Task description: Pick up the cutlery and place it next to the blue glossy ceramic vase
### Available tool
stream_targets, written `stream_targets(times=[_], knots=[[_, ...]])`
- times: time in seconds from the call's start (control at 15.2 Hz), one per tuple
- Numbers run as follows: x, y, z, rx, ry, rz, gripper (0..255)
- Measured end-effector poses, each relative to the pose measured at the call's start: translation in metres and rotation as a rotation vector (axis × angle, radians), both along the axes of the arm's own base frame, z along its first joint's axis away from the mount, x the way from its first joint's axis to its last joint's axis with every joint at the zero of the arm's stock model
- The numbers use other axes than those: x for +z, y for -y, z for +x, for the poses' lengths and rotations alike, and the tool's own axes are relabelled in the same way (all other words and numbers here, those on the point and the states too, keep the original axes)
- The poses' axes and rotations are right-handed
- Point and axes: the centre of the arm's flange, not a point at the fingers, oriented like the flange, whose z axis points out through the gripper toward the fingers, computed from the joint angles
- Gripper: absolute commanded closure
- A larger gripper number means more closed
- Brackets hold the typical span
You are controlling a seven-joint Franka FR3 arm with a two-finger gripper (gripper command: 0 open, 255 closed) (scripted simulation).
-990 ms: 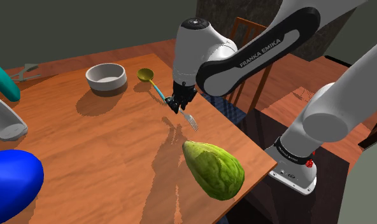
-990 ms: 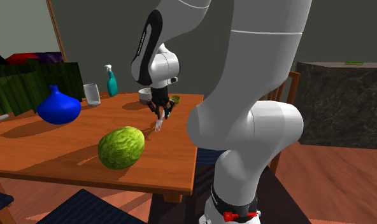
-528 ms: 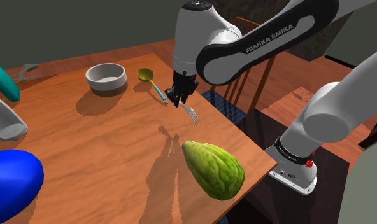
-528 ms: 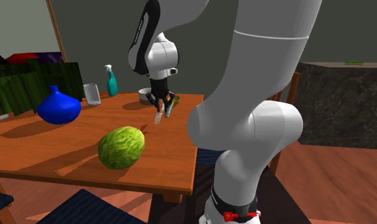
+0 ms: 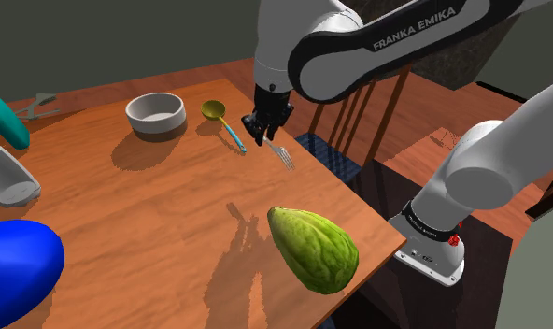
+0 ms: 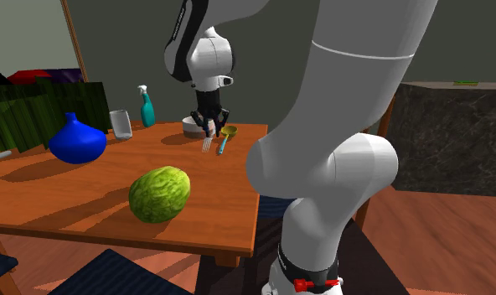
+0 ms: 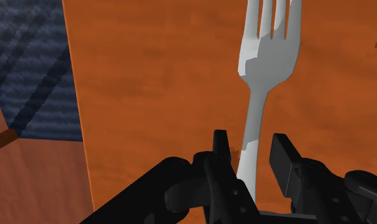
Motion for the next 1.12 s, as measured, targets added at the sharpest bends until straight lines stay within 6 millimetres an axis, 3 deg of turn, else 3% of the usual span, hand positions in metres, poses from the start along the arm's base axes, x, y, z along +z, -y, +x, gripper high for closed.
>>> stream_targets(times=[1.12], knots=[[0.09, -0.001, 0.001, 0.0, 0.0, 0.0, 255]])
